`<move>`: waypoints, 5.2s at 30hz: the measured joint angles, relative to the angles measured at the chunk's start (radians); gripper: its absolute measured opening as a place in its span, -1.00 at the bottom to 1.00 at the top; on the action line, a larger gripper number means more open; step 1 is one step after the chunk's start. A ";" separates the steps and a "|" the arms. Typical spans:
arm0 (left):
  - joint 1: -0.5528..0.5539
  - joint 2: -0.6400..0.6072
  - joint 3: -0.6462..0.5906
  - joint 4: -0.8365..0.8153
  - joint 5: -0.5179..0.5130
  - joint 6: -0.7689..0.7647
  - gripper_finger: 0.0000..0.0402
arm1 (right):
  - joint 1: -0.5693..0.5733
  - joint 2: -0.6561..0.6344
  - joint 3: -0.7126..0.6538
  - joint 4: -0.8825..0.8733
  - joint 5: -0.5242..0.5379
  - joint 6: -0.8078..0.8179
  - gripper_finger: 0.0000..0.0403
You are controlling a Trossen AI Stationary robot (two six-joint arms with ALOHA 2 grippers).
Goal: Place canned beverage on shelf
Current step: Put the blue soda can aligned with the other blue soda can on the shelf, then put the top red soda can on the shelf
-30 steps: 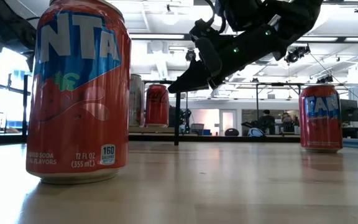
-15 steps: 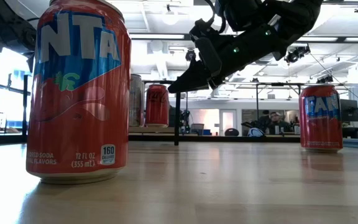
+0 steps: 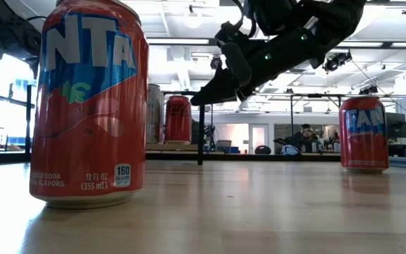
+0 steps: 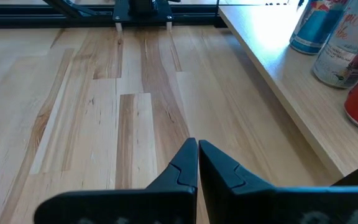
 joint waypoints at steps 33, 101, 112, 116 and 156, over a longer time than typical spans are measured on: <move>-0.338 -0.365 -0.027 -0.345 -0.869 -0.330 -0.85 | 0.000 0.000 0.000 0.000 0.000 0.001 -1.00; -0.719 -0.013 -0.195 0.172 -1.171 -0.490 -1.00 | 0.189 -0.252 0.152 -0.697 0.292 0.097 -1.00; -0.699 -0.128 -0.195 0.065 -1.246 -0.467 -1.00 | 0.189 -0.252 0.152 -0.711 0.292 0.105 -1.00; -0.667 -0.149 -0.195 0.053 -1.219 -0.466 -1.00 | 0.189 -0.252 0.152 -0.711 0.292 0.105 -1.00; -0.646 -0.177 -0.195 -0.024 -0.980 -0.519 -1.00 | 0.190 -0.252 0.152 -0.757 0.250 0.132 -1.00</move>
